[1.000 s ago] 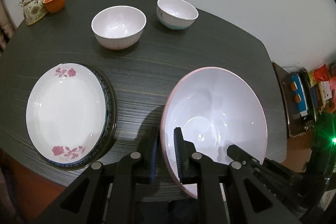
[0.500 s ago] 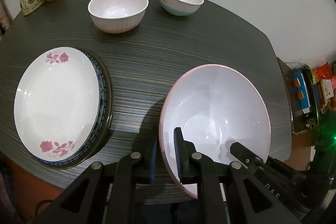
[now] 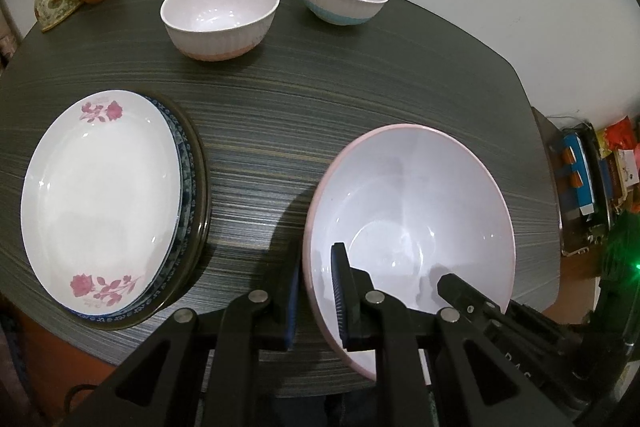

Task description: Organize plates and bowls

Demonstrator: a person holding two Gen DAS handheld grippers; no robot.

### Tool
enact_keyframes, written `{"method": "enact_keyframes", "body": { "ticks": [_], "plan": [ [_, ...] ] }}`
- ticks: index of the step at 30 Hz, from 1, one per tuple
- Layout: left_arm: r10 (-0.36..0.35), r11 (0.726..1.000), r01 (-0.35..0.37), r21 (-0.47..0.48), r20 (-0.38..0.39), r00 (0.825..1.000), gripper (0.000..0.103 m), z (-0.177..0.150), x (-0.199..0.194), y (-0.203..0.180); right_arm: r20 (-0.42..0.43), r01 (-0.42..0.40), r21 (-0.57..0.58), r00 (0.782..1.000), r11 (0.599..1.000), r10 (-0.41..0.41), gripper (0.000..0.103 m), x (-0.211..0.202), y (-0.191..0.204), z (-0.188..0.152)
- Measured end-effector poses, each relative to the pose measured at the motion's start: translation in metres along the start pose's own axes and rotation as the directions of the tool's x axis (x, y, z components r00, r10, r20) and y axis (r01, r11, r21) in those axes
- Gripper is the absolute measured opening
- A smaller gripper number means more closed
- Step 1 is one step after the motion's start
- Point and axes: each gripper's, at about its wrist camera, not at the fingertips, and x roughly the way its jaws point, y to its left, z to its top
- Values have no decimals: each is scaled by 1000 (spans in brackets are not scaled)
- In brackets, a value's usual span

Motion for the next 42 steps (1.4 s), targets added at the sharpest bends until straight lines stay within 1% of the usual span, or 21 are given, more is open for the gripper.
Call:
{"method": "enact_keyframes", "body": {
  "ticks": [9,20,22,24,28,30,31,32,33,35,37,42],
  "plan": [
    [5,1000,-5,-4,-12,1000,15,-2,6,3,-18,-6,6,1000,1000,6,22,5,-1,-2],
    [1,1000,-1,-8,-18,1000,15,-1,7,4,-18,-9,6,1000,1000,9,23,5,0,-3],
    [-5,1000,5,-3,-13,1000,15,-1,6,4,-22,-11,7,1000,1000,11,27,6,0,-3],
    [-1,1000,1,0,-11,1000,15,-1,5,4,-16,-12,10,1000,1000,12,37,5,-1,-4],
    [-3,1000,3,-7,-8,1000,15,-2,3,3,-1,-3,5,1000,1000,3,41,1,1,-5],
    [1,1000,-1,-6,-3,1000,15,-1,1,3,2,-5,11,1000,1000,5,45,0,-1,-4],
    [1,1000,-1,-8,-1,1000,15,-1,0,3,8,1,13,1000,1000,-1,49,-1,-1,-4],
    [2,1000,-2,-11,2,1000,15,-1,-1,3,13,3,13,1000,1000,-3,51,-2,-2,-3],
    [3,1000,-3,-15,6,1000,15,0,-3,4,18,0,16,1000,1000,0,52,-4,-3,-2],
    [2,1000,-1,-20,9,1000,19,1,-6,7,24,-7,23,1000,1000,6,52,-7,-5,-1],
    [0,1000,0,-26,15,1000,27,4,-9,12,35,-13,26,999,1000,12,52,-10,-7,1],
    [-6,999,8,-39,39,999,36,9,-19,19,68,-14,33,998,999,12,52,-20,-10,7]
  ]
}}
